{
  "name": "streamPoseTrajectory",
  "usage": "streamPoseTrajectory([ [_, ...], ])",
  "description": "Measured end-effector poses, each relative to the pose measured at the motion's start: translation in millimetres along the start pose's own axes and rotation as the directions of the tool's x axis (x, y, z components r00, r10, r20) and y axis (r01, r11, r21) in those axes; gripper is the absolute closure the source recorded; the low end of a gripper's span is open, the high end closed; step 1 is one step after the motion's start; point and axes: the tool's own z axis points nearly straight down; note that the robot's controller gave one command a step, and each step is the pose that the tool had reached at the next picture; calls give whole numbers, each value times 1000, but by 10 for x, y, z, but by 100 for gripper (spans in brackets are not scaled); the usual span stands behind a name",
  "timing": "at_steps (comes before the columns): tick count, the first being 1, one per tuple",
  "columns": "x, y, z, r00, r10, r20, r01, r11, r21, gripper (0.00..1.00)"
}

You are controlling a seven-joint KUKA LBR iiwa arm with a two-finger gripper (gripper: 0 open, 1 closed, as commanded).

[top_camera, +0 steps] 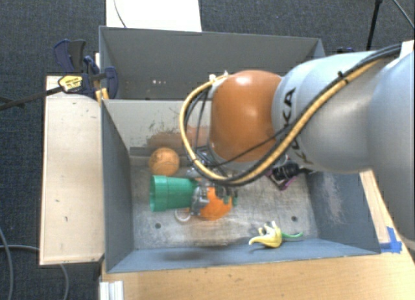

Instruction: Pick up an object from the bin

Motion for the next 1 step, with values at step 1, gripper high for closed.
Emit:
streamPoseTrajectory([
  [1,33,121,-315,1000,-15,-3,15,1000,-2,100],
])
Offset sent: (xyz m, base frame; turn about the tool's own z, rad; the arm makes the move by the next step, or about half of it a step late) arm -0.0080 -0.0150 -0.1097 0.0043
